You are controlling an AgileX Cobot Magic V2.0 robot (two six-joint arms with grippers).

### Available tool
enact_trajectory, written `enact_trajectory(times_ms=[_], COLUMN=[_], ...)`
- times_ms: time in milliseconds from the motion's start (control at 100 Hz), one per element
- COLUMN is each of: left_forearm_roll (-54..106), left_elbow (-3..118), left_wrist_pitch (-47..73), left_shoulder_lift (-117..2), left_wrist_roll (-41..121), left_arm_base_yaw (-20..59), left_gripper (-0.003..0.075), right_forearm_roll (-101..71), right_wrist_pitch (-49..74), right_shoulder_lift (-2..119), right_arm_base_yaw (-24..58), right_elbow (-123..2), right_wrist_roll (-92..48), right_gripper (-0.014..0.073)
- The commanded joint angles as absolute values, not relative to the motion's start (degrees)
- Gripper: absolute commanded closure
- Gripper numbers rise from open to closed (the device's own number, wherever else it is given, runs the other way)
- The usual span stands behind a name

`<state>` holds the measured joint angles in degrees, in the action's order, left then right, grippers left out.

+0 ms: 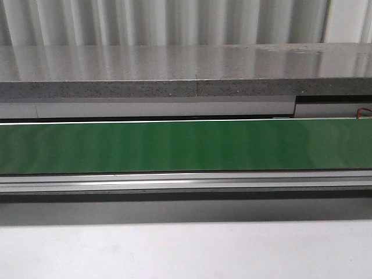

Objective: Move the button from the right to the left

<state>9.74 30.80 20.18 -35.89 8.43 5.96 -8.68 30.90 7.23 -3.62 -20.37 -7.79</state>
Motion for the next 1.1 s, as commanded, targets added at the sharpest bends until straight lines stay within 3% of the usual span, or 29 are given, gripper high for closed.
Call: enact_trajectory(times_ms=[0,300,770,1090], left_forearm_roll=[10.6,8.4,7.6,-1.8], left_elbow=[30.4,28.5,12.8,3.2], left_wrist_pitch=[15.0,22.6,-1.7,-2.0], left_shoulder_lift=[-32.0,-25.3,-17.1,-5.2], left_wrist_roll=[8.1,8.1,8.1,-2.0], left_arm_base_yaw=[6.4,5.6,5.6,3.4], left_gripper=[0.074,0.074,0.074,0.074], right_forearm_roll=[-9.1,-9.1,-9.1,-9.1], right_wrist_pitch=[26.1,26.1,26.1,26.1], right_shoulder_lift=[7.9,7.9,7.9,7.9], right_arm_base_yaw=[-3.6,-3.6,-3.6,-3.6], right_elbow=[-21.8,-21.8,-21.8,-21.8], right_wrist_roll=[-8.1,-8.1,-8.1,-8.1], right_gripper=[0.066,0.066,0.066,0.066])
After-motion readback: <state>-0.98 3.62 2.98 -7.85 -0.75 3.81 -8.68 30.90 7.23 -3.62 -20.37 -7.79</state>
